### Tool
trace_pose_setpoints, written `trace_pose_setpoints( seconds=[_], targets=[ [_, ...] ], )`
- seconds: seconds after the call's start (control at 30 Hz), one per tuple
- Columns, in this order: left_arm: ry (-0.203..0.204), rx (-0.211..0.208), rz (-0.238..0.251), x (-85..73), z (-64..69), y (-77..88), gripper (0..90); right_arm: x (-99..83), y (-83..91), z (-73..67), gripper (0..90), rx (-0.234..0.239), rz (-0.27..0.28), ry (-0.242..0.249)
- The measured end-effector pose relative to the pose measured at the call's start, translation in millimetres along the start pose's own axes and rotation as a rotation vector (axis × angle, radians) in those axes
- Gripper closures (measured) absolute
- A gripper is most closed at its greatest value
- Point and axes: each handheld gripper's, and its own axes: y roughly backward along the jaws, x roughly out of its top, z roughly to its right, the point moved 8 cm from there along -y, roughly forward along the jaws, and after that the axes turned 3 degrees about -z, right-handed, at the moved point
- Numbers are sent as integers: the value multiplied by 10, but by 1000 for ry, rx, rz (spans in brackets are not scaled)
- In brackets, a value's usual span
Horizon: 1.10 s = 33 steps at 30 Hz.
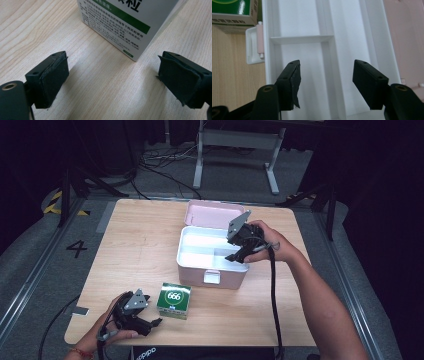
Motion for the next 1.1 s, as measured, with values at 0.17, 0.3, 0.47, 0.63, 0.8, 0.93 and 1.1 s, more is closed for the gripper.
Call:
trace_pose_setpoints(
  seconds=[0.17,0.3,0.47,0.63,0.8,0.93,1.1],
  targets=[
    [-2,-2,0,0,0,0,99,13,-124,49,423,41,-51,7],
    [-3,-3,-2,0,-1,1,100,-8,-204,84,444,75,-107,14],
    [-3,-4,-2,0,-1,1,99,-7,-293,108,482,121,-170,13],
    [-2,-4,-1,1,0,0,99,31,-374,172,552,157,-187,7],
    [-2,-4,-1,1,0,1,100,2,-366,214,614,166,-212,5],
    [-4,-4,-2,0,-1,1,99,-111,-320,249,685,175,-253,11],
    [-5,-4,-3,-1,-1,1,100,-244,-265,270,726,182,-291,20]
  ],
)
